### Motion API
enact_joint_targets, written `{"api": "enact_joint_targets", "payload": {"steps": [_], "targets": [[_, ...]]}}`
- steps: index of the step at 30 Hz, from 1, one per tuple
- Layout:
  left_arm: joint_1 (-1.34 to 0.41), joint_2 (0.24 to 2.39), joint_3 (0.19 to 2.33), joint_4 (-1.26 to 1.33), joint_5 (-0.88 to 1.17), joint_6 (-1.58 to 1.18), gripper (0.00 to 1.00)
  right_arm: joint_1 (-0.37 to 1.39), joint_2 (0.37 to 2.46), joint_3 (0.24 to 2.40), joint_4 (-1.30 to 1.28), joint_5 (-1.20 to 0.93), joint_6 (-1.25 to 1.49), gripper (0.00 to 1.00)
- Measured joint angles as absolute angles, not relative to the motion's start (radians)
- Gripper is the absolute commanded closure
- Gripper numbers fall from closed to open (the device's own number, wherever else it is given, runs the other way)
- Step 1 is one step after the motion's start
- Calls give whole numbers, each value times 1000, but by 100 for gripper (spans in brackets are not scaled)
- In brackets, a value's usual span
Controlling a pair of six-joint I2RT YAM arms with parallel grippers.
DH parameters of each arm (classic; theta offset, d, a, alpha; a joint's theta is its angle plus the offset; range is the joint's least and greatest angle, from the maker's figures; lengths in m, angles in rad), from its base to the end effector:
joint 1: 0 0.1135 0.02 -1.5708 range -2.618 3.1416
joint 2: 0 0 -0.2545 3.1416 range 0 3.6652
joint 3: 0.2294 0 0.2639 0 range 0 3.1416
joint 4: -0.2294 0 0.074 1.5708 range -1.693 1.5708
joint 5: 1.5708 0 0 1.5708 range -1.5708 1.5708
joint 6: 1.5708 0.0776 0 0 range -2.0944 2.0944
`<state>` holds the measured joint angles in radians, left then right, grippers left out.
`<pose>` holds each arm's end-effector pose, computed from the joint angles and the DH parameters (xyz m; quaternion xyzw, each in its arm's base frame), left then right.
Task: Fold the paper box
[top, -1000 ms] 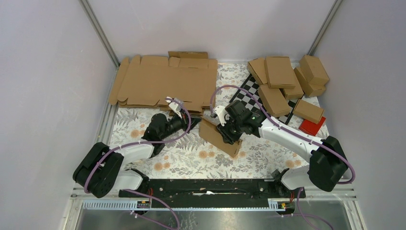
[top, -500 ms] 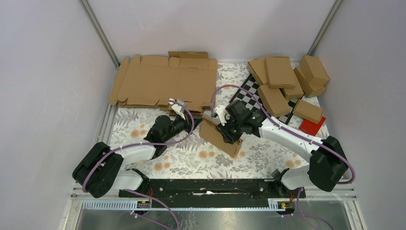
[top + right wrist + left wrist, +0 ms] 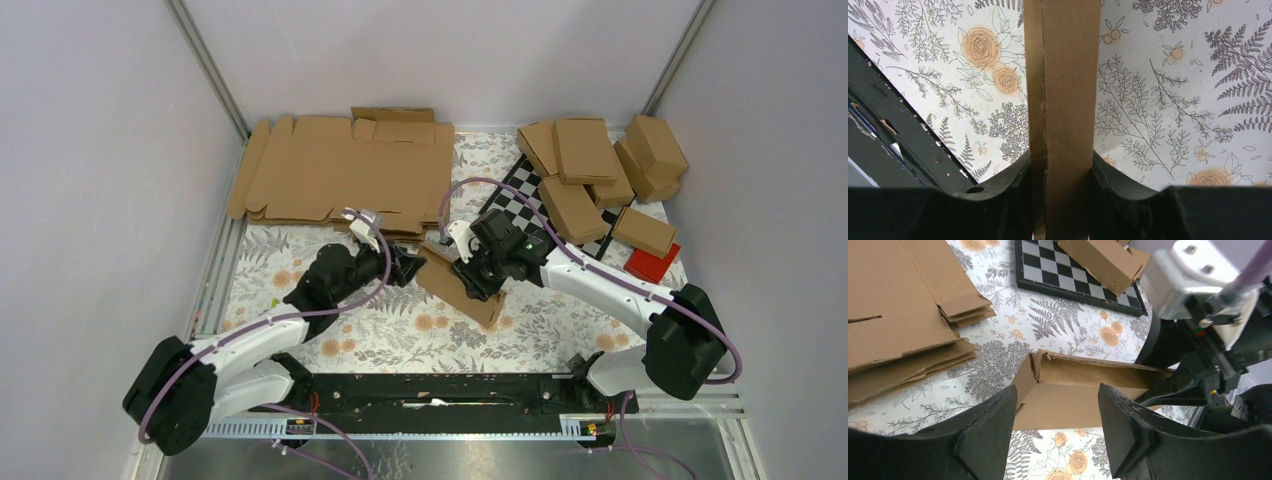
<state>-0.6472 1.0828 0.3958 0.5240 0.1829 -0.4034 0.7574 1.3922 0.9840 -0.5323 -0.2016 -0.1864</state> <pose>0.2194 -0.1835 0.1973 0.1510 0.7463 -0.3834 0.5227 0.2240 0.2331 0.1958 -0.4578 0.8284 0.1787 0.2690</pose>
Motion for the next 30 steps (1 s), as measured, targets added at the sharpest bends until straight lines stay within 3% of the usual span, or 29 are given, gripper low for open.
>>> {"api": "enact_joint_targets", "payload": {"steps": [5, 11, 15, 21, 28, 30], "targets": [[-618, 1012, 416, 453, 180, -499, 29, 757, 1392, 984, -532, -202, -187, 69], [-580, 1164, 585, 390, 179, -590, 36, 757, 1392, 984, -532, -202, -187, 69], [-578, 1248, 626, 389, 193, -626, 44, 757, 1392, 984, -532, -202, -187, 69], [-572, 1301, 623, 355, 208, -665, 70, 757, 1392, 984, -532, -203, -186, 69], [-572, 1301, 520, 511, 226, -732, 71, 757, 1392, 984, -532, -202, -187, 69], [-571, 1304, 488, 573, 225, -751, 67, 757, 1392, 984, -532, -203, -192, 69]]}}
